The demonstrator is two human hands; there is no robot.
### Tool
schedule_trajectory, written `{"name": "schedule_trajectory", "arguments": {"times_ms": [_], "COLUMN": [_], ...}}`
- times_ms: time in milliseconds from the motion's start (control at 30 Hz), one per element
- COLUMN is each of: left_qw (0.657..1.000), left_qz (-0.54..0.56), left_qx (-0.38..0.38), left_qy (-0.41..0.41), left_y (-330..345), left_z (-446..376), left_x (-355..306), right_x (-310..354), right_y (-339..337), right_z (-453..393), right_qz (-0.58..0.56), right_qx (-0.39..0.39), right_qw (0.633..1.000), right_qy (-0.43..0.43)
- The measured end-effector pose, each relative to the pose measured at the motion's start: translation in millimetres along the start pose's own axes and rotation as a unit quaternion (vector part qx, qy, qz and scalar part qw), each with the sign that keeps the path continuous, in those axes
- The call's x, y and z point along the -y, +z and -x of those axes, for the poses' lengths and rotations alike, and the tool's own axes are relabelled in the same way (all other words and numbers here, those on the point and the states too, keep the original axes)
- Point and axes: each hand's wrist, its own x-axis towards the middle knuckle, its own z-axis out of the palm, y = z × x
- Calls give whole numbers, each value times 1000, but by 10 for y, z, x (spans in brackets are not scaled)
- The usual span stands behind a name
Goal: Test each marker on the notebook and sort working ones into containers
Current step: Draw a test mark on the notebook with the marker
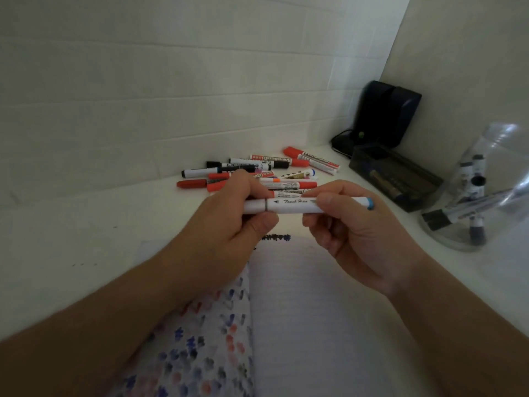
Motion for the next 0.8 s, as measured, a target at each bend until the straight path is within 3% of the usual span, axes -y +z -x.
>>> {"name": "schedule_trajectory", "arguments": {"times_ms": [233, 400, 533, 600, 700, 800], "left_qw": [997, 986, 985, 986, 990, 963], "left_qz": [34, 59, -59, -65, 38, 207], "left_qx": [40, 87, 112, 116, 83, 123], "left_qy": [-49, -126, -114, -104, -107, -124], "left_y": [-101, -17, -19, -26, 166, 687], "left_z": [-64, -154, -111, -114, -38, 262], "left_x": [-37, 37, -62, -328, -858, -1498], "right_x": [-30, -36, 57, 167, 312, 373], "right_y": [31, 18, -14, -115, -342, -707], "right_z": [-2, -77, 69, 337, 1065, 2071], "right_qz": [-5, 10, 35, 62, 72, 4], "right_qx": [21, -41, -101, -126, -143, -178], "right_qw": [1000, 997, 991, 988, 987, 983], "right_qy": [5, 69, 84, 59, 12, -41]}}
